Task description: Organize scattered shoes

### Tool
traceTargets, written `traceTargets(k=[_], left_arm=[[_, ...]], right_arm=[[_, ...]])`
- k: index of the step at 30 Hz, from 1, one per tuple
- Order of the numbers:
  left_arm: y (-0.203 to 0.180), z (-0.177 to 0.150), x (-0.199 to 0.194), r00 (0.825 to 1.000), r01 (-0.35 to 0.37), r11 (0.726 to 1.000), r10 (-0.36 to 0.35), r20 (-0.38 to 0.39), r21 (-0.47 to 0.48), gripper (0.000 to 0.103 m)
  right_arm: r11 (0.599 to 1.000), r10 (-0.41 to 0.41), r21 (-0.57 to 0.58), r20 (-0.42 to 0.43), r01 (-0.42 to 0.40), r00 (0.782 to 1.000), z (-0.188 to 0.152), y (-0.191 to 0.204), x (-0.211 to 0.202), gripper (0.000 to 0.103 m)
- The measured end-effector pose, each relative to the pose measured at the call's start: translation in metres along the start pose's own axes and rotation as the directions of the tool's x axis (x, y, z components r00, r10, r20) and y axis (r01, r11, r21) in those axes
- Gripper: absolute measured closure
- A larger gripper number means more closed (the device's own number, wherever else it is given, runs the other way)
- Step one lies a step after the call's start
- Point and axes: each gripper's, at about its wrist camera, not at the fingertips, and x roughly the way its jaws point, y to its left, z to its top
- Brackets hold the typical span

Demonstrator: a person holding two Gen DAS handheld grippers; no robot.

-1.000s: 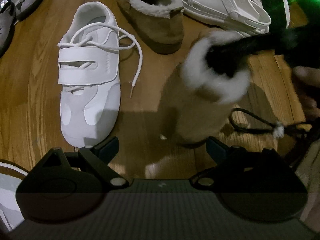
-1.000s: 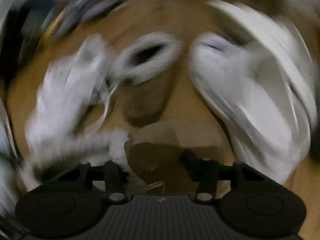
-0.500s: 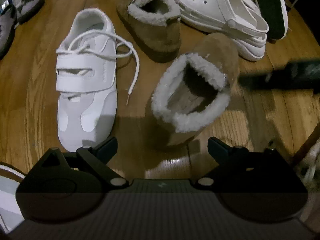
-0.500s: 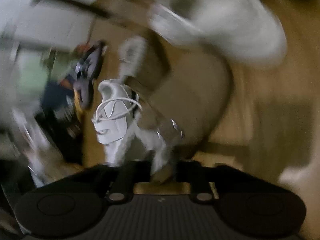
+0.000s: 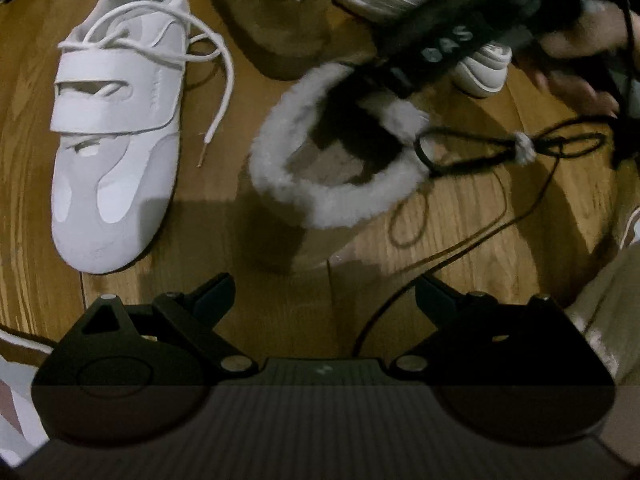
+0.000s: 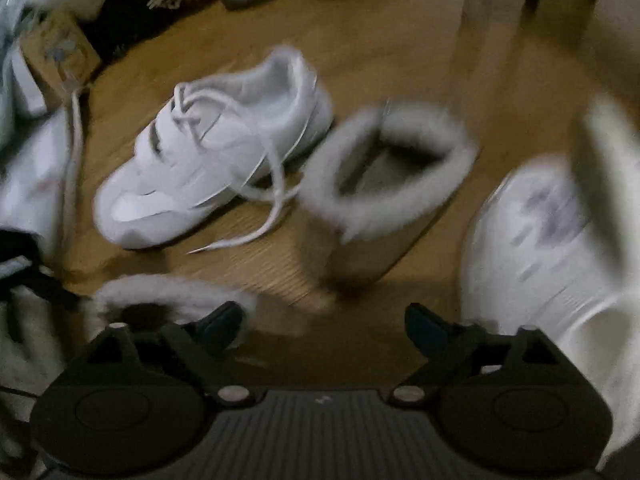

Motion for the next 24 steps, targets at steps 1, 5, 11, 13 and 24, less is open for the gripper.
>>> traceTargets(k=[1,5,11,13,24], left_arm=[[0.002,-0.001,0.002,1.0,-0.01,1.0,0.011,0.011,-0.014,0.005],[0.013,-0.004,0.014,1.0,-0.004,0.997,0.005,0.001,-0.081,0.005],[0.01,-0.003,0.012,0.998,-0.034,0.993,0.041,0.054,-0.117,0.005],[0.004,0.0,0.005,0.994,-0.048,0.994,0.058,0.096,-0.097,0.005],[-0.017,0.007,-0.006,0.996,-0.045,0.996,0.05,0.078,-0.071,0.005]], right_arm=[[0.998,0.02,0.054,-0.018,-0.019,1.0,-0.006,-0.004,-0.003,0.013],[0.963,0.14,0.239,-0.061,-0.121,0.988,-0.043,-0.015,-0.014,0.012],[0.899,0.269,0.35,0.032,-0.263,0.963,-0.123,-0.012,-0.03,0.009],[0.914,0.281,0.3,0.02,-0.274,0.959,-0.139,0.002,-0.029,0.009],[0.961,-0.03,0.271,0.311,-0.058,0.95,-0.171,0.037,-0.051,0.009]])
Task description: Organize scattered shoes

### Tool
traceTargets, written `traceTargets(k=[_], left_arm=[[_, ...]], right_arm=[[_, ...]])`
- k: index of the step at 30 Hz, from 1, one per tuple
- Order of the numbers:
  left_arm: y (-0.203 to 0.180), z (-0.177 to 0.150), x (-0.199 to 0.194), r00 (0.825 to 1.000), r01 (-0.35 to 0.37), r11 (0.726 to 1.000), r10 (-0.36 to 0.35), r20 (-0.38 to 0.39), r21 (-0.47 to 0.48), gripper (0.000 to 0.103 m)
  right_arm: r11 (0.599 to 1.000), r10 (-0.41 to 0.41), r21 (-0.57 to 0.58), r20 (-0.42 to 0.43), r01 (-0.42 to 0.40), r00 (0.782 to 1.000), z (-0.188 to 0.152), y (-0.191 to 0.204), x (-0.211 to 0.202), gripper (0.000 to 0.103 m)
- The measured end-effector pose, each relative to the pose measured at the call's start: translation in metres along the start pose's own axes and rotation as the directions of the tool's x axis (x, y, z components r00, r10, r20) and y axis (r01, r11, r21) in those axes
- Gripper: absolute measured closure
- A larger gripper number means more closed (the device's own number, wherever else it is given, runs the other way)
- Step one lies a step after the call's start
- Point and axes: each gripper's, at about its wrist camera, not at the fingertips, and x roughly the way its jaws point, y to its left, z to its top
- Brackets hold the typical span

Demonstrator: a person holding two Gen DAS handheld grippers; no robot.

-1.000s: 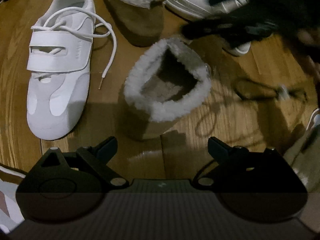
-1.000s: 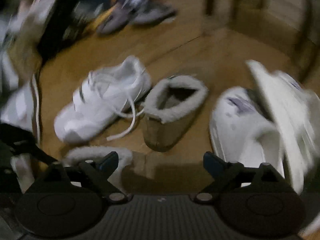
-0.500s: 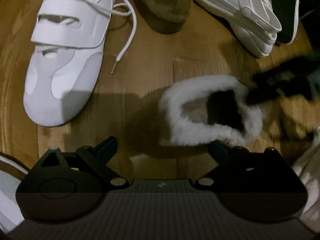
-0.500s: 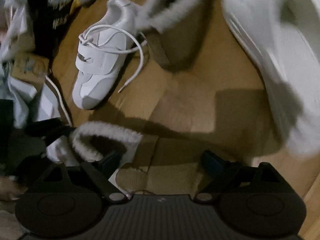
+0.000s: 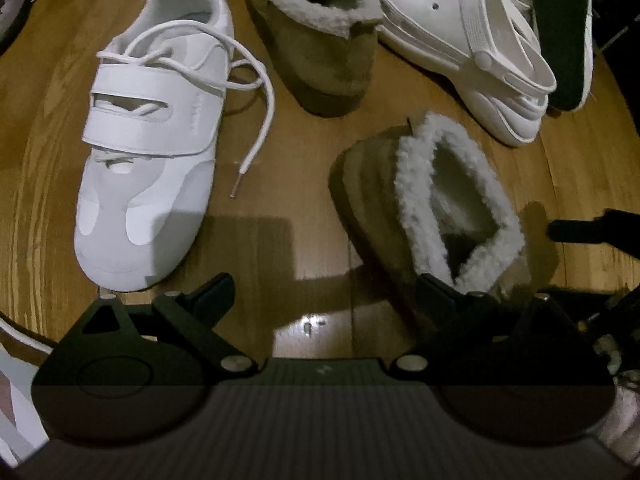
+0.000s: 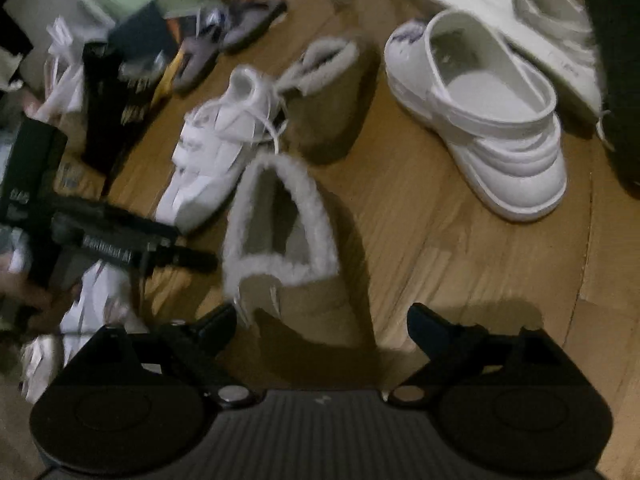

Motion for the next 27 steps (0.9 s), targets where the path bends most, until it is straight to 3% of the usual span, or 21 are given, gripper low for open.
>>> traceTargets(k=[2,4,6,9,11,14,16,17,19,20,23,27], left_arm=[[-0.005,0.001,-0.001,1.0,0.008,1.0,-0.008,-0.001,0.009,0.005],[-0.009,0.002,-0.002,1.0,0.011,1.0,-0.011,-0.001,0.016,0.005],[-0.01,0.002,-0.004,1.0,0.004,1.0,-0.004,0.001,0.017,0.005],[-0.008,0.005,-0.004,1.0,-0.003,1.0,0.003,0.005,0.01,0.005],[-0.003,0.006,-0.006,1.0,-0.007,1.0,0.007,0.008,0.003,0.005],[0.006,0.006,-0.013,1.0,-0.012,1.0,0.013,0.025,-0.013,0.005],[0.008,0.008,-0.016,0.999,-0.012,1.0,0.013,0.036,-0.022,0.005],[0.008,0.008,-0.017,0.999,-0.013,1.0,0.014,0.04,-0.022,0.005],[0.008,0.009,-0.02,0.999,-0.015,1.0,0.016,0.049,-0.022,0.005],[0.008,0.01,-0.021,0.999,-0.013,1.0,0.014,0.053,-0.025,0.005],[0.007,0.011,-0.022,0.998,0.019,0.999,-0.016,0.053,-0.044,0.005],[0.007,0.019,-0.019,0.998,0.051,0.996,-0.048,0.049,-0.074,0.005]], right_arm=[[0.996,-0.037,-0.078,-0.053,0.033,0.998,-0.003,0.016,0.024,0.009],[0.995,-0.048,-0.096,-0.122,0.036,0.991,-0.001,0.029,0.057,0.001],[0.991,-0.11,-0.089,-0.172,0.096,0.979,0.006,0.033,0.081,0.014],[0.991,-0.133,-0.046,-0.096,0.129,0.986,0.011,0.033,0.081,0.03],[0.99,-0.125,0.057,-0.059,0.128,0.99,0.01,0.023,0.074,0.032],[0.962,-0.179,0.207,-0.01,0.177,0.984,-0.001,0.002,0.051,0.032],[0.923,-0.265,0.299,0.039,0.242,0.963,-0.013,-0.009,0.025,0.032],[0.901,-0.312,0.337,0.062,0.274,0.948,-0.018,-0.012,0.012,0.03],[0.888,-0.331,0.356,0.052,0.292,0.942,-0.02,-0.016,0.008,0.017],[0.895,-0.311,0.347,0.041,0.278,0.949,-0.018,-0.021,0.01,0.012],[0.901,-0.251,0.382,0.069,0.207,0.965,-0.014,-0.038,0.007,0.012],[0.896,-0.159,0.442,0.239,0.039,0.958,-0.024,-0.055,-0.026,0.012]])
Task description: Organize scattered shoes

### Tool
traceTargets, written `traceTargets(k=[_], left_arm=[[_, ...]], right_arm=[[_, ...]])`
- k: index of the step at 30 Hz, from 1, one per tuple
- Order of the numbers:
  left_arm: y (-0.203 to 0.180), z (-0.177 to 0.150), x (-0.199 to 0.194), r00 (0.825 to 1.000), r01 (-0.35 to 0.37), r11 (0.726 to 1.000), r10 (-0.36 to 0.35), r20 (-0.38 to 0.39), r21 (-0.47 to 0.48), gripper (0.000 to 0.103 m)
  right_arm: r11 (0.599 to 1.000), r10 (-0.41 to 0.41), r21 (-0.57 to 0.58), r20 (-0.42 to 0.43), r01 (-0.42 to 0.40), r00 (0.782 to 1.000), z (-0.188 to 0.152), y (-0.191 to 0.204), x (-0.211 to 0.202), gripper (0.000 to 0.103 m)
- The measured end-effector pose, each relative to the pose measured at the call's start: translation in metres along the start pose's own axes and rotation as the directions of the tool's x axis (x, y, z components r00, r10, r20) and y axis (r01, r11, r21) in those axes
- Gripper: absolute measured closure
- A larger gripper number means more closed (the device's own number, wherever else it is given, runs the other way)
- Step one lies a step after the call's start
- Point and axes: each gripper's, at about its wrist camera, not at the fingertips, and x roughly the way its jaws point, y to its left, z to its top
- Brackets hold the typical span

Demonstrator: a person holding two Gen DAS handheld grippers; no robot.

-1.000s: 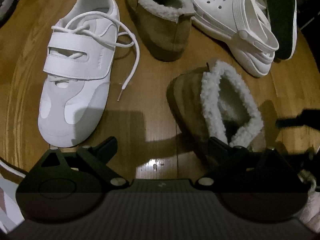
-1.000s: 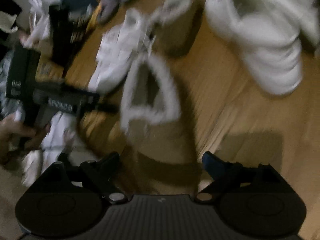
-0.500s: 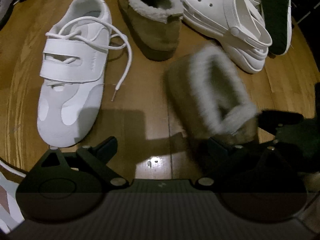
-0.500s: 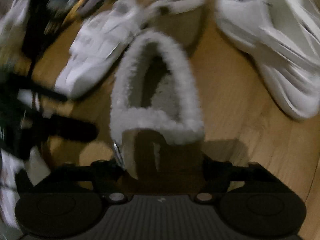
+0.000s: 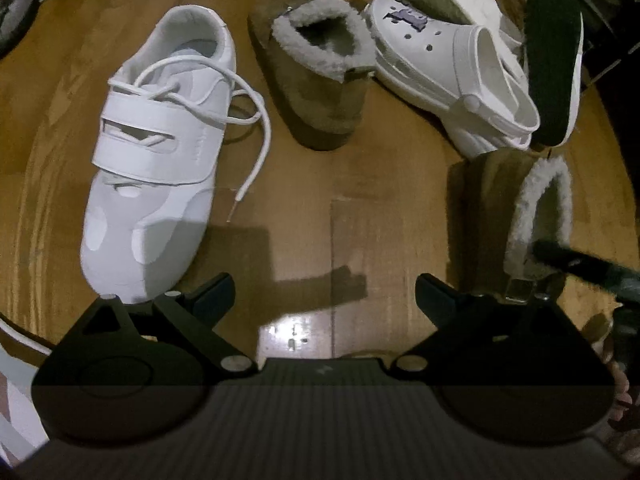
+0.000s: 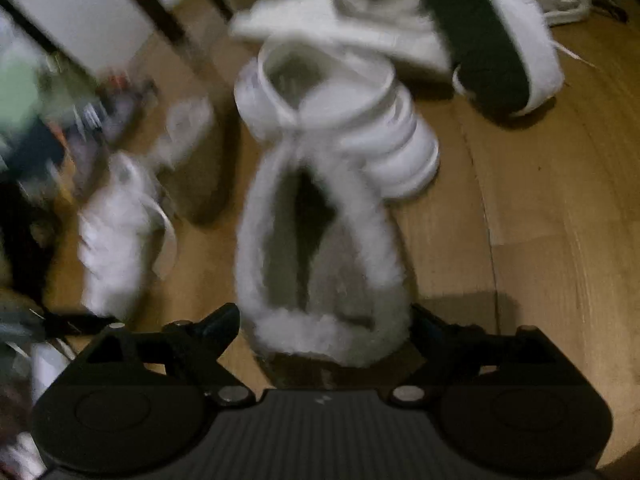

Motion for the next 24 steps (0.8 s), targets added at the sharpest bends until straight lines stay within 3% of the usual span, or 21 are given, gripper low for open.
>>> traceTargets(k=[2,7,9,10,12,14,19,21,24], left_arm=[[0.001,0.009,0.002,1.0,0.018,0.999,-0.018,0.003,-0.042,0.005],[0.018,0.049,0.022,0.985,0.171,0.972,-0.169,0.027,-0.161,0.002],[0.021,0.069,0.028,0.989,0.145,0.967,-0.134,0.07,-0.21,0.002],[0.022,0.078,0.027,0.988,0.13,0.967,-0.109,0.105,-0.221,0.002],[0.02,0.089,0.021,0.981,0.101,0.974,-0.064,0.181,-0.202,0.002],[0.01,0.102,0.015,0.972,0.015,0.99,0.02,0.235,-0.144,0.0],[-0.005,0.126,0.044,0.969,-0.137,0.988,0.149,0.197,-0.076,0.0],[-0.012,0.132,0.062,0.967,-0.185,0.983,0.184,0.175,-0.008,0.0],[-0.012,0.135,0.086,0.97,-0.214,0.976,0.207,0.132,0.042,0.0]], right_arm=[[0.996,0.091,0.013,0.073,-0.092,0.993,0.001,-0.012,-0.011,0.012],[0.971,0.237,0.003,0.142,-0.24,0.961,0.009,-0.029,-0.006,0.013],[0.961,0.275,-0.029,0.161,-0.274,0.948,0.018,-0.022,-0.008,0.015],[0.948,0.32,-0.054,0.181,-0.315,0.93,0.021,-0.019,-0.012,0.015],[0.925,0.38,-0.081,0.2,-0.371,0.903,0.022,-0.014,-0.022,0.015],[0.906,0.423,-0.103,0.206,-0.41,0.883,0.021,-0.011,-0.028,0.015],[0.899,0.436,-0.115,0.176,-0.422,0.882,0.017,-0.005,-0.026,0.015],[0.892,0.449,-0.135,0.172,-0.431,0.877,0.013,-0.002,-0.029,0.015],[0.887,0.458,-0.146,0.168,-0.437,0.873,0.009,0.0,-0.031,0.015]])
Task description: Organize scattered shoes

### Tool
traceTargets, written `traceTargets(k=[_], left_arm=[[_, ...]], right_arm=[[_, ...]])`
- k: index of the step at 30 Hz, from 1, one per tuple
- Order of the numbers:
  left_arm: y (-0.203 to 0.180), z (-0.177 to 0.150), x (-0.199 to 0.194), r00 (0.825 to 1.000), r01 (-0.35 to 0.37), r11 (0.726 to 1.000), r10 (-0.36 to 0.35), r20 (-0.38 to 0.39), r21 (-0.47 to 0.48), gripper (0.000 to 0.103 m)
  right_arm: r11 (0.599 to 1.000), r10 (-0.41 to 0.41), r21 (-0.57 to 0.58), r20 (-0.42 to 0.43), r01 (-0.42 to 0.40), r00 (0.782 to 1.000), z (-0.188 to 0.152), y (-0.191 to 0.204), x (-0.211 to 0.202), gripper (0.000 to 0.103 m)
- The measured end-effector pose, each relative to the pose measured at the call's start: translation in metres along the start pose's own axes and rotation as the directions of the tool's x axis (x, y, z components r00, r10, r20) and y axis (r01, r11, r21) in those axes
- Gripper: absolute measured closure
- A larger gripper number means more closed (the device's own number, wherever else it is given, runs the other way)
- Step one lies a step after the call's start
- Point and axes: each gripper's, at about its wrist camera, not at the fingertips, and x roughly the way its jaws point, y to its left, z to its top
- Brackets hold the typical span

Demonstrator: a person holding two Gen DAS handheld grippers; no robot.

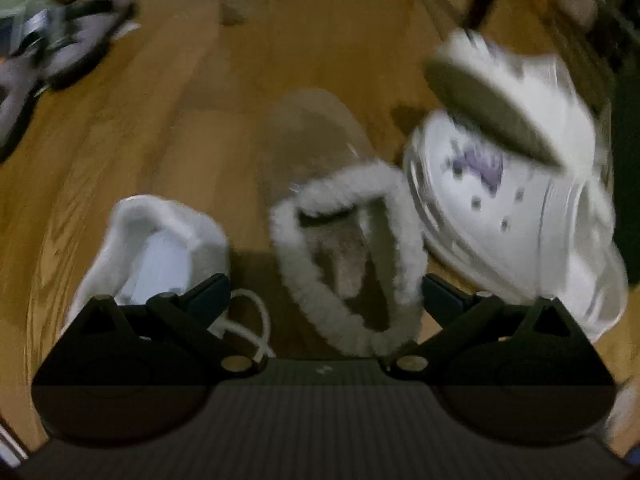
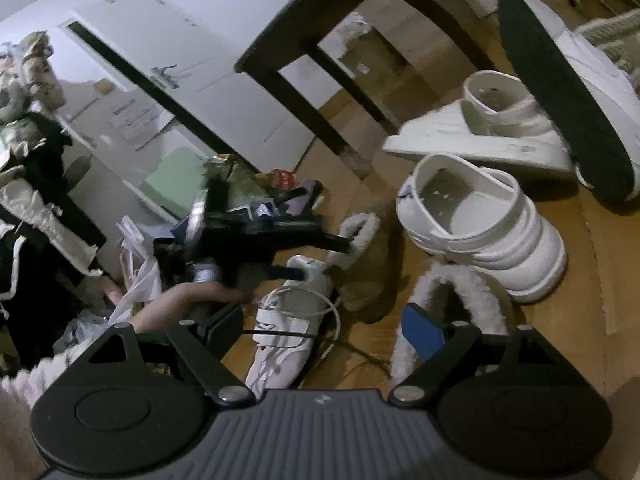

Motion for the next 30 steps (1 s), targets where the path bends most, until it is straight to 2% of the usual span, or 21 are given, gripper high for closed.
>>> traceTargets(k=[2,4,5,7,10,12,17,21,23,25,27,30], left_arm=[[0.0,-0.005,0.016,1.0,0.018,1.0,-0.018,0.0,-0.013,0.0],[-0.005,-0.01,0.027,1.0,0.012,1.0,-0.011,-0.023,0.025,0.0],[-0.01,-0.013,0.029,1.0,0.0,0.998,0.001,-0.013,0.063,0.006],[-0.013,-0.018,0.028,1.0,0.028,0.996,-0.028,0.0,0.087,0.022],[-0.012,-0.021,0.025,0.999,0.05,0.996,-0.051,0.004,0.076,0.026],[-0.008,-0.023,0.023,0.997,0.07,0.996,-0.071,0.013,0.055,0.027],[0.005,-0.036,0.005,0.988,0.126,0.992,-0.125,0.09,-0.004,0.03],[0.021,-0.057,-0.018,0.976,0.194,0.981,-0.191,0.099,-0.018,0.031],[0.041,-0.077,-0.037,0.956,0.283,0.957,-0.277,0.09,-0.06,0.032],[0.054,-0.092,-0.052,0.949,0.312,0.948,-0.307,0.076,-0.065,0.033],[0.062,-0.111,-0.068,0.95,0.311,0.949,-0.31,0.045,-0.042,0.033],[0.05,-0.128,-0.08,0.965,0.26,0.965,-0.259,-0.032,0.038,0.029]], right_arm=[[1.0,0.006,-0.003,-0.003,-0.006,1.0,-0.002,0.001,0.0,0.015],[1.0,-0.013,0.001,-0.01,0.013,1.0,-0.003,0.0,0.001,0.015],[1.0,-0.025,0.004,-0.014,0.025,1.0,-0.003,-0.002,0.002,0.015],[0.999,-0.032,0.016,-0.018,0.032,0.999,-0.003,-0.006,0.003,0.015],[0.997,-0.041,0.063,-0.02,0.042,0.999,-0.001,-0.015,0.005,0.015],[0.996,-0.057,0.072,-0.018,0.058,0.998,0.0,-0.018,0.006,0.015],[0.994,-0.08,0.074,-0.033,0.082,0.996,-0.002,-0.023,0.01,0.015],[0.994,-0.082,0.069,-0.038,0.084,0.996,-0.003,-0.023,0.011,0.015],[0.994,-0.077,0.074,-0.047,0.081,0.996,-0.004,-0.022,0.011,0.015],[0.995,-0.067,0.069,-0.054,0.07,0.996,-0.005,-0.02,0.012,0.015],[0.996,-0.063,0.057,-0.066,0.067,0.996,-0.005,-0.017,0.014,0.015],[0.996,-0.056,0.057,-0.087,0.061,0.995,-0.007,-0.014,0.019,0.015]])
